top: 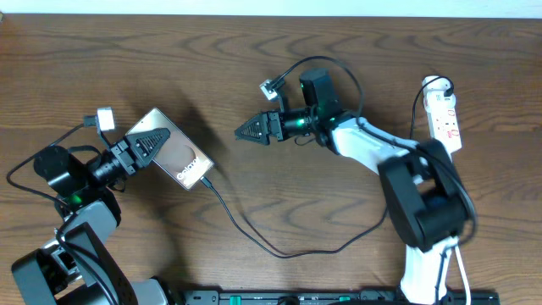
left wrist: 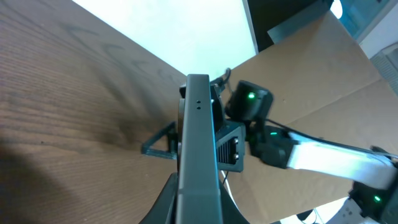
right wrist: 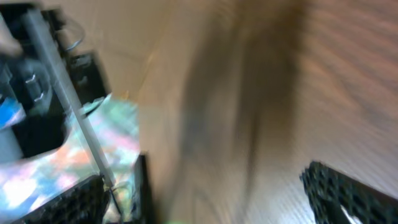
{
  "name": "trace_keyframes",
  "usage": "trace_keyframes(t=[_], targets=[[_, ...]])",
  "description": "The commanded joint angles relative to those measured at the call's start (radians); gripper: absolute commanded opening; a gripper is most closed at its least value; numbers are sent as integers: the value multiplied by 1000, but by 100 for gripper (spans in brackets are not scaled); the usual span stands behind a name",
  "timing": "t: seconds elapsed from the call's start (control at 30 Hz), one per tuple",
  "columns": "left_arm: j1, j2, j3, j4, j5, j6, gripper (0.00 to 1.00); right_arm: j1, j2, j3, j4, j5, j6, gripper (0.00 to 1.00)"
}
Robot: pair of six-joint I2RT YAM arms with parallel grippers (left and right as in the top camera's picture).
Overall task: Plug charger to phone and switch on socket
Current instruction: 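Open the right gripper and raise it away from the phone, then lower the phone toward the table with the left gripper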
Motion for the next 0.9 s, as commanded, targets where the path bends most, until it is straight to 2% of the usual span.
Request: trace_keyframes(t=[0.0, 0.1, 0.2, 0.47, 0.63, 0.87], targets=[[4, -3, 2, 6, 7, -21, 8, -5, -141, 26, -161, 306, -157, 99], [4, -3, 2, -21, -32, -26, 8, -5, -242, 29, -297, 471, -181, 99], [4, -3, 2, -132, -111, -27, 7, -5, -339, 29, -376, 585, -188, 99], [4, -3, 2, -450, -306, 113, 7, -5, -497, 29, -384, 716, -209, 99], [4, -3, 2, -613, -450, 131, 7, -4, -501, 29, -392, 704, -138, 99], [3, -3, 2, -789, -645, 157, 7, 14, -501, 29, -480, 596, -135, 99]])
